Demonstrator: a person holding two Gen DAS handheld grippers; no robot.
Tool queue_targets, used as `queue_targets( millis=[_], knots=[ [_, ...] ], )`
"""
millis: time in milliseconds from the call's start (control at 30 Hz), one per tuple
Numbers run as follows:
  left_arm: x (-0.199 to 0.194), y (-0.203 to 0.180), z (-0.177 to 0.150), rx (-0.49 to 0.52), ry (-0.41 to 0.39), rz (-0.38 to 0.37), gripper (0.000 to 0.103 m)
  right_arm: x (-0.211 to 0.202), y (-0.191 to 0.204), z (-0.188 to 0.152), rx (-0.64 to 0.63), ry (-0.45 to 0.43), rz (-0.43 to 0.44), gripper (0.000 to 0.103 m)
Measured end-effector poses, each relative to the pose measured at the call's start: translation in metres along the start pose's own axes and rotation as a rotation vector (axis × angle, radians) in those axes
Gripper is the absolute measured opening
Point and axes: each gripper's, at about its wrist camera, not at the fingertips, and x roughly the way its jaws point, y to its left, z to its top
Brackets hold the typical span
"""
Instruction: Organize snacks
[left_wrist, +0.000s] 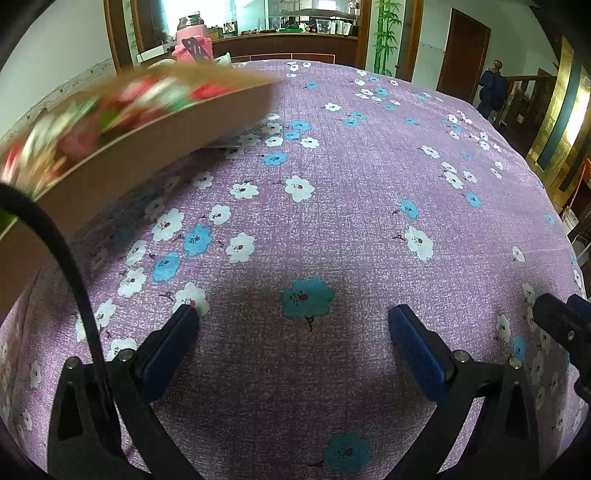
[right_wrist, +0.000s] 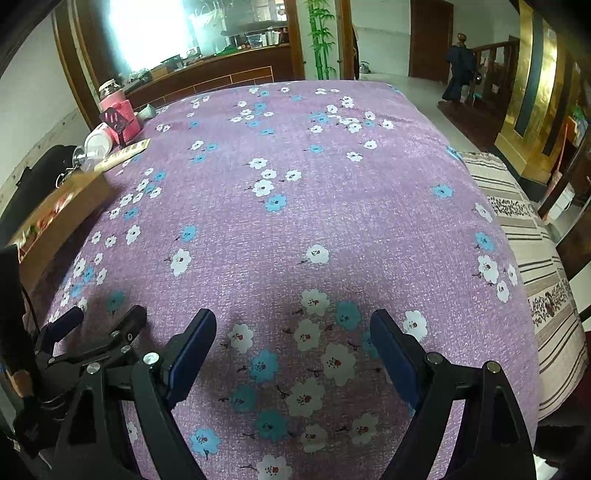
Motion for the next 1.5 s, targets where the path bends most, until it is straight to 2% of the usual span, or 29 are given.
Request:
queue_targets(
  millis=[433,700,900,1067,1333,1500],
  knots=[
    [-0.003,0.009,-0.002,0.001,0.001,0.001,0.103,-0.008,-0.016,-0.001,0.030,-0.005,-0.064,0.086],
    [-0.004,0.015,-0.001,0.002,0.001,0.002,0.103,0.005,-0.013,0.001,-0.006,0.044,-0.065,0.086],
    [-0.002,0.013,-0.002,0.003,0.000,0.003,0.103,0.010,-0.019,0.014,-0.036,0.028,-0.028,0.086],
    [-0.002,0.014,-0.002,0.003,0.000,0.002,0.103,0.017,-0.019,0.020,-0.024,0.051,0.015,0.086],
    [-0.002,0.014,-0.002,0.002,0.000,0.002,0.103,0.011,-0.020,0.019,-0.033,0.059,0.001,0.086],
    [-0.002,0.015,-0.002,0.002,0.000,0.002,0.103,0.005,-0.021,0.021,-0.023,0.036,0.026,0.086]
  ],
)
